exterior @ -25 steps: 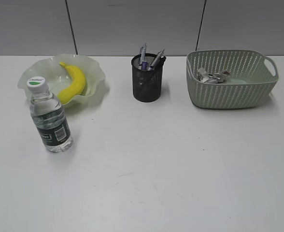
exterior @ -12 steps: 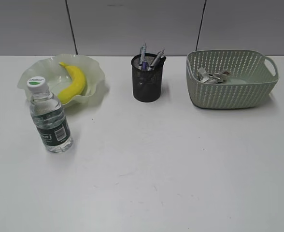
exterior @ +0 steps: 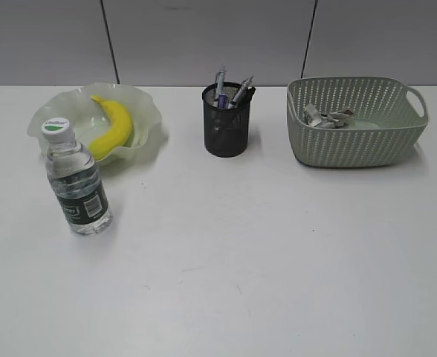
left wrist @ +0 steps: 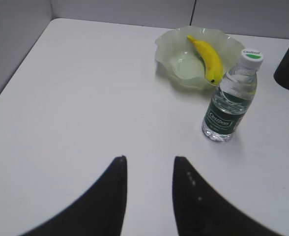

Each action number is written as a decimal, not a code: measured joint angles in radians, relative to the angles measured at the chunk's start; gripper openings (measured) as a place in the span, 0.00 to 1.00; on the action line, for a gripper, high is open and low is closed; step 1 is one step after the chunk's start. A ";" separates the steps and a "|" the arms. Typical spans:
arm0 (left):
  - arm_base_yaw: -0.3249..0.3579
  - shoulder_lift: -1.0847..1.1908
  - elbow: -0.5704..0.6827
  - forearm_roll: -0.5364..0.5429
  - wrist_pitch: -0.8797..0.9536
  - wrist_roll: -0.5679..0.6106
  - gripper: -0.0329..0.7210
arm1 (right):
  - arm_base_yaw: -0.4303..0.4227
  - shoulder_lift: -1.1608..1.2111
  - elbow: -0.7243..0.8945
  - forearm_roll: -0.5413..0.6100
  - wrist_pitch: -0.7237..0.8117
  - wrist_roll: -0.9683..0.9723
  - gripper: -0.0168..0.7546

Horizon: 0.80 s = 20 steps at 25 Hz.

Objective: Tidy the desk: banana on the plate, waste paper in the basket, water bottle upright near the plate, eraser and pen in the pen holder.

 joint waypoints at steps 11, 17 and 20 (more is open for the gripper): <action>0.000 0.000 0.000 0.000 0.000 0.000 0.36 | 0.000 0.000 0.000 -0.010 0.000 0.000 0.58; 0.000 0.000 0.000 0.000 0.000 0.000 0.36 | 0.000 0.000 0.000 0.000 0.000 0.000 0.58; 0.000 0.000 0.000 0.000 0.000 0.000 0.36 | 0.000 0.000 0.000 -0.010 0.000 0.000 0.58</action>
